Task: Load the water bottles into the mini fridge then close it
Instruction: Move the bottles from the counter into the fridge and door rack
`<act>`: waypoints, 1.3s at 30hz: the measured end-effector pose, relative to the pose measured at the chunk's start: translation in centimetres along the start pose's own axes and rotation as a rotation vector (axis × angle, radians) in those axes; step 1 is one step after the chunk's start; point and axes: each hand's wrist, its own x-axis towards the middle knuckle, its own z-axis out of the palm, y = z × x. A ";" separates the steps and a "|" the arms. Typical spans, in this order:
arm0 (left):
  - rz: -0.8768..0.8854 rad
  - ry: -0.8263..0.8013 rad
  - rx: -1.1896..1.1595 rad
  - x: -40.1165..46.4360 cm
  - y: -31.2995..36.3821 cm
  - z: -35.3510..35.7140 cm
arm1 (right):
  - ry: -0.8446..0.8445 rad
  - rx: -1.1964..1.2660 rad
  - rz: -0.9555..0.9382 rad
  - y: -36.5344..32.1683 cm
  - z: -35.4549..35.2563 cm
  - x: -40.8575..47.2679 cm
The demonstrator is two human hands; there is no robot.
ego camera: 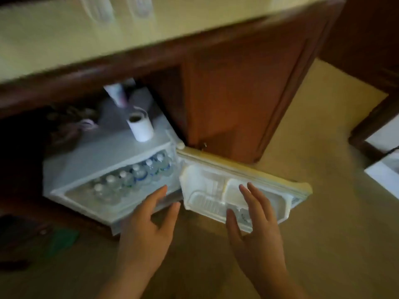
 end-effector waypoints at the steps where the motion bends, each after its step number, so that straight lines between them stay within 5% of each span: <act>1: 0.067 0.097 0.018 0.3 3.1 -3.8 | 0.004 0.017 -0.070 -3.4 -2.2 1.2; 6: 0.256 0.320 0.054 2.7 14.8 -17.2 | 0.020 0.041 -0.418 -17.5 -9.9 7.8; 11: 0.346 0.413 0.065 7.7 19.7 -23.2 | -0.132 -0.074 -0.528 -25.9 -12.1 16.1; 16: 0.276 0.397 0.073 17.1 21.7 -25.7 | -0.274 -0.109 -0.465 -31.8 -10.0 25.3; 24: 0.215 0.310 0.221 35.8 25.9 -30.0 | -0.164 -0.133 -0.333 -41.2 -2.3 41.8; 32: 0.308 0.225 0.128 44.7 24.6 -28.5 | -0.132 -0.113 -0.297 -40.4 3.3 49.0; 39: 0.400 0.326 0.122 34.5 22.8 -27.2 | 0.031 -0.033 -0.347 -35.9 -0.5 39.5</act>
